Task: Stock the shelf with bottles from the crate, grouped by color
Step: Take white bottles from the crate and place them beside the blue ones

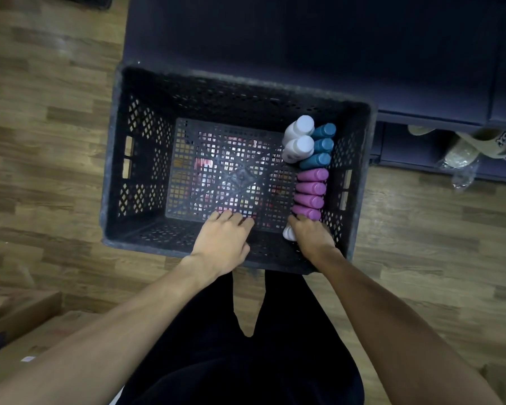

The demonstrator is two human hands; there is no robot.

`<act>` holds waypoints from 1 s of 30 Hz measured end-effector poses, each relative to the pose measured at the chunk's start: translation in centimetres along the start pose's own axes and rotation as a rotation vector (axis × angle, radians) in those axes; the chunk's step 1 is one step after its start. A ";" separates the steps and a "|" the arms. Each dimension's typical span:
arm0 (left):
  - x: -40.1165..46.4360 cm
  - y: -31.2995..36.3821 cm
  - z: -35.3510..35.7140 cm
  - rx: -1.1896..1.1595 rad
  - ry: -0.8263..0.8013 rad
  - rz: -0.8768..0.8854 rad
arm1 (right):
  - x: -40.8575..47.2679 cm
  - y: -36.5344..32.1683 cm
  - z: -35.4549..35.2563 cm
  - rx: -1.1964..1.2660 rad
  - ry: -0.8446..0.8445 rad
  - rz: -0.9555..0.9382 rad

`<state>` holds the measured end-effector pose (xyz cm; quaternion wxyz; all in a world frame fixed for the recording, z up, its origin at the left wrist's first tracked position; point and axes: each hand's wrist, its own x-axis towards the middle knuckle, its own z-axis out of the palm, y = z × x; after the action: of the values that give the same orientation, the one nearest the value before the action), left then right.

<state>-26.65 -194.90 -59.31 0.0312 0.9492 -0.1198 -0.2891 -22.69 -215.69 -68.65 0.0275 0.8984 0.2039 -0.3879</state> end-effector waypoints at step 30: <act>-1.7 -5.9 -32.3 0.040 0.713 0.264 | -20.5 -3.1 -39.0 0.392 0.863 -0.175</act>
<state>-8.83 -189.12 -32.34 0.0894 0.9671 -0.2283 0.0681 -9.71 -211.85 -26.58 -0.2621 0.9452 0.1944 -0.0114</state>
